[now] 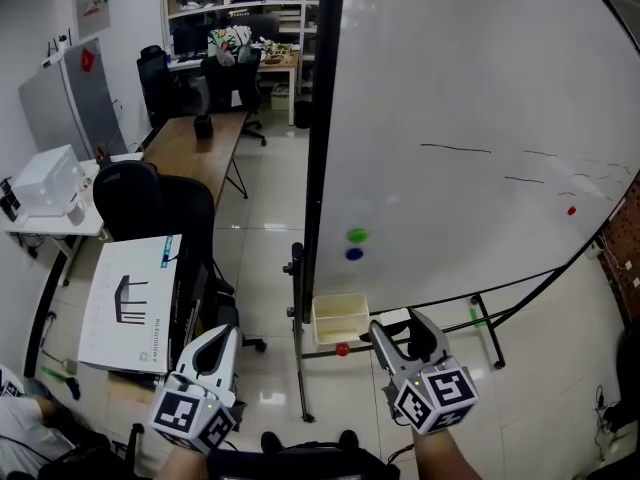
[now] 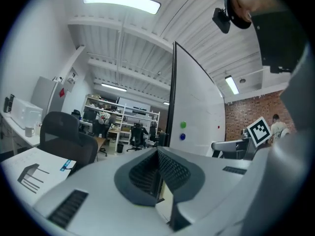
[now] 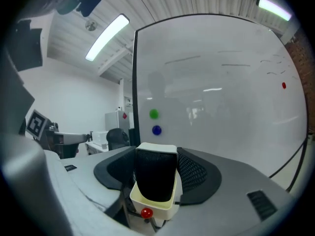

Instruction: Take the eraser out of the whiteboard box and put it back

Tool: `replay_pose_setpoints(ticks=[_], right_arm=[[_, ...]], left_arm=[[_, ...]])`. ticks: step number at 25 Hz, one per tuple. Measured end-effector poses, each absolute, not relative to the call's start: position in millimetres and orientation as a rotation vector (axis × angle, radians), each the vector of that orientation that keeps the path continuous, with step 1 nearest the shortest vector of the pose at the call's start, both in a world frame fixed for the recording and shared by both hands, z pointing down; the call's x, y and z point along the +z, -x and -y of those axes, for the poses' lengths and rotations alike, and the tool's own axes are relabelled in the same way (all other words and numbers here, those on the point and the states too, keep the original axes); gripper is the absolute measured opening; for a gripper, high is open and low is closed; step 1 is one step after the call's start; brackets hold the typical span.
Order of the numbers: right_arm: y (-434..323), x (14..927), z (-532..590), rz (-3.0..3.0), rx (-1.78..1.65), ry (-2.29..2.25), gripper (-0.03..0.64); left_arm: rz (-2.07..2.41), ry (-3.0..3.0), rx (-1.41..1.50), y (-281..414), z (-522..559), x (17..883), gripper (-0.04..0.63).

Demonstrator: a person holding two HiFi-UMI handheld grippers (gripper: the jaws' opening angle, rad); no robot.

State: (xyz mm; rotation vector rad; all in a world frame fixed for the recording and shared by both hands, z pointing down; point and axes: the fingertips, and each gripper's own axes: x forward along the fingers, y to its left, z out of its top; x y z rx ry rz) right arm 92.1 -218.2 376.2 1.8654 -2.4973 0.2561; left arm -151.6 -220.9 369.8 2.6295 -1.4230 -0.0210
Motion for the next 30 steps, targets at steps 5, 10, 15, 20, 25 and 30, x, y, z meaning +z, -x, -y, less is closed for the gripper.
replay_pose_setpoints(ticks=[5,10,15,20,25,30], right_arm=[[-114,324,185,2.557,0.182,-1.894,0.285],[-129,300,167,2.549,0.078,-1.898,0.285],[-137,297,164,2.556,0.085,-1.901,0.285],[-137,298,161,2.559,0.089,-1.894,0.285],[-137,297,161,2.565,0.087,-1.892,0.284],[-131,296,162,2.576,0.094,-1.887,0.285]], left_arm=[[1.408,-2.722,-0.009,135,205,349,0.017],[1.452,-2.738,-0.013,129,197,343,0.014],[1.441,-2.755,-0.009,122,193,338,0.014],[1.435,-2.77,0.051,119,192,340,0.014],[1.42,-2.763,0.047,117,192,341,0.014],[1.425,-2.748,0.022,121,192,340,0.014]])
